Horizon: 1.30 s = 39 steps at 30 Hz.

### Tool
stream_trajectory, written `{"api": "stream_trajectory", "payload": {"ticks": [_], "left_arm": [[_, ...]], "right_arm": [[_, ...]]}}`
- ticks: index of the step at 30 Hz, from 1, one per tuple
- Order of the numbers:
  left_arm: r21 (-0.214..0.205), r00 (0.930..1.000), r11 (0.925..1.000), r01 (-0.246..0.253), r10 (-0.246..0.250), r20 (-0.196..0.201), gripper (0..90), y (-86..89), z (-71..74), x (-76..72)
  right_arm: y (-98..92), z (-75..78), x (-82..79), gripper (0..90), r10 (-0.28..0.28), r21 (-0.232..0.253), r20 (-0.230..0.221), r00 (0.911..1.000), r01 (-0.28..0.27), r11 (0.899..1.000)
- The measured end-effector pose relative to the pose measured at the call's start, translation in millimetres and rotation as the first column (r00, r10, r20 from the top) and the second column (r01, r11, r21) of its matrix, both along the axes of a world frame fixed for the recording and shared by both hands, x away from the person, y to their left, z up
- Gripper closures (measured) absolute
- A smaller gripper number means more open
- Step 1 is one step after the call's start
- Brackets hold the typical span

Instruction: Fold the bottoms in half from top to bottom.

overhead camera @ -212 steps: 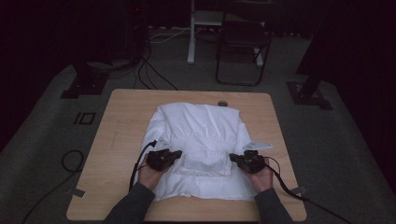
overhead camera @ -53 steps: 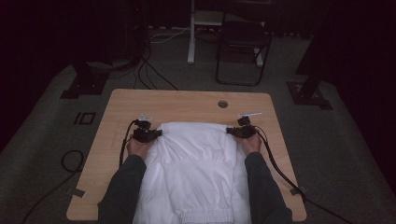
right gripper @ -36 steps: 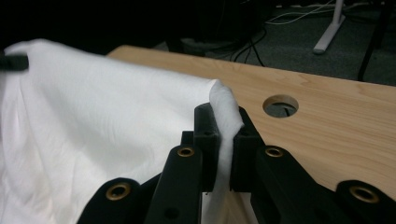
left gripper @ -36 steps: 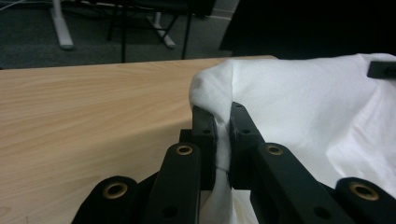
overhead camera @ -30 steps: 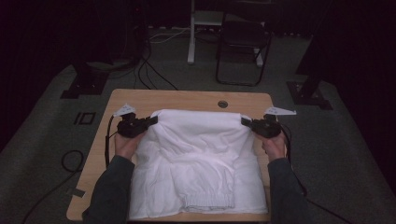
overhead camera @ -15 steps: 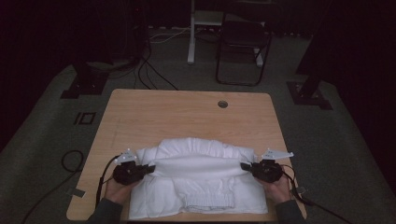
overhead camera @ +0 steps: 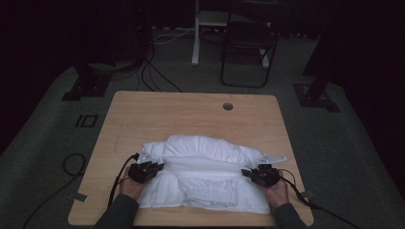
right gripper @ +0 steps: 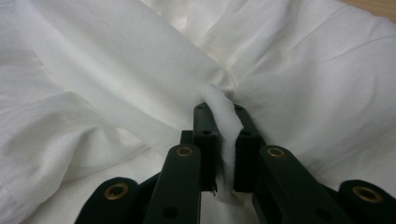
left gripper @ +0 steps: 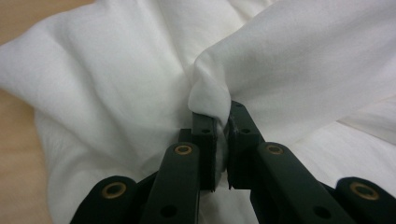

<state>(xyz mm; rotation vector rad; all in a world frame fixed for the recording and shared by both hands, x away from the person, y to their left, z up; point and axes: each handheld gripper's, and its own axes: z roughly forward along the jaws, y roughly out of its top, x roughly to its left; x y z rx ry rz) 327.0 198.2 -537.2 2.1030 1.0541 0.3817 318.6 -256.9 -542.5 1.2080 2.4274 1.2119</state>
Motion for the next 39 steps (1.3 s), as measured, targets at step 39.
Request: {"api": "stream_trajectory", "payload": {"ticks": [39], "left_arm": [[-0.359,0.9709,0.9333,0.02,0.067,0.23,86.1,24.8,103.3,-17.3]], "right_arm": [[-28.3,86.2,-5.9,84.3,-0.188,0.387,0.283,0.9404,0.068,0.92]]}}
